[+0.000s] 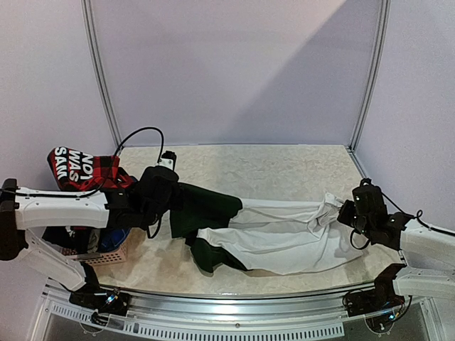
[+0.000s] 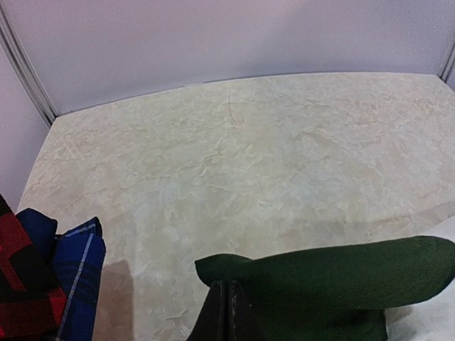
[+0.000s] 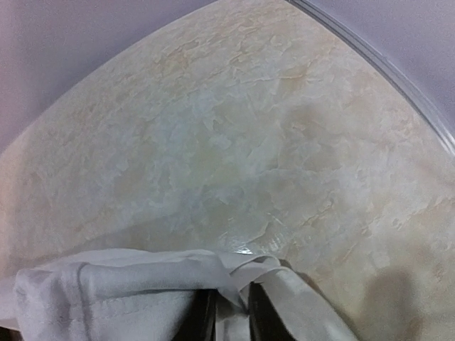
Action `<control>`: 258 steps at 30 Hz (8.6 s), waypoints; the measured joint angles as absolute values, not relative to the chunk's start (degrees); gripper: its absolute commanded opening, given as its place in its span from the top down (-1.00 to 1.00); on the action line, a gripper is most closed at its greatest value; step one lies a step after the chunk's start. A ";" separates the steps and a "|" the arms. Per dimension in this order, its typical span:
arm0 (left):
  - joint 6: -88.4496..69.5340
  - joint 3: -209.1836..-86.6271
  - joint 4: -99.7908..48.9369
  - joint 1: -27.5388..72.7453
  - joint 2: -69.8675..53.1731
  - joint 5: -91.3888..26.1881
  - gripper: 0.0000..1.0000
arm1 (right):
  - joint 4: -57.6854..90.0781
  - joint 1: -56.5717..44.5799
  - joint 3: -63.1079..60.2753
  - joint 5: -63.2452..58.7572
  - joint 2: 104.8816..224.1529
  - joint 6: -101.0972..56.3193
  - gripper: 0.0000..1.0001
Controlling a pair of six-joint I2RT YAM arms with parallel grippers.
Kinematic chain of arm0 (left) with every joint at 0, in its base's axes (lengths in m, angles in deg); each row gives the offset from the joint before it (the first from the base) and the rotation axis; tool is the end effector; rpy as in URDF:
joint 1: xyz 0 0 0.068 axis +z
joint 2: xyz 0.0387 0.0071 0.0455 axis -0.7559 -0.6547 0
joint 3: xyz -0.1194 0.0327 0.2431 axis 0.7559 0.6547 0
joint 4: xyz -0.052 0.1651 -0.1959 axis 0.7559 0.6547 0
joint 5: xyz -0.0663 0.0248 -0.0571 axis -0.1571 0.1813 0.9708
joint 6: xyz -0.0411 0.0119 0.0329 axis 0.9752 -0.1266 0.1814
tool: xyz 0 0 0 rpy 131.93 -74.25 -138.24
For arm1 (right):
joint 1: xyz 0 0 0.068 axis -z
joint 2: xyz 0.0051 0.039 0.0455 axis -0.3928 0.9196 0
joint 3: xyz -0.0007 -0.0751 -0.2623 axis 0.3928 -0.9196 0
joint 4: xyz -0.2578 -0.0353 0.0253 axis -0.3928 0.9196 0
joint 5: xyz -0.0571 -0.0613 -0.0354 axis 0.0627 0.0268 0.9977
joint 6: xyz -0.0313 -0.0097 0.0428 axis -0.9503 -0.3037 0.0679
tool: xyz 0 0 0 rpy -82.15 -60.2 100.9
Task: Fold and stack the mixed laundry pile
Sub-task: Flatten out the crumpled T-shirt at the center of the board.
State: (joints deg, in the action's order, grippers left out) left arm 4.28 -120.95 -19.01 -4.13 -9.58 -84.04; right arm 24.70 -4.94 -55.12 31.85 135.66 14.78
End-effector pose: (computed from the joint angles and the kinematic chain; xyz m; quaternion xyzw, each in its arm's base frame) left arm 0.1874 -0.2101 0.2354 0.0368 0.8436 -0.0149 0.5355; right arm 0.1680 0.0716 0.1832 0.2187 0.8581 0.0774 0.4582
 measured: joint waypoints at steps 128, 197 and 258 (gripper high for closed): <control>-3.52 -182.82 3.13 -8.28 7.01 -42.25 1.00 | 75.46 -26.32 54.74 16.71 147.55 -15.09 1.00; 7.34 -183.83 -6.70 24.72 -61.86 -49.40 1.00 | 55.15 9.77 25.25 34.46 207.33 -6.90 0.70; 23.45 -161.62 -9.13 22.49 -57.93 -45.83 0.13 | 38.10 2.57 -6.66 13.23 188.84 -1.43 -0.47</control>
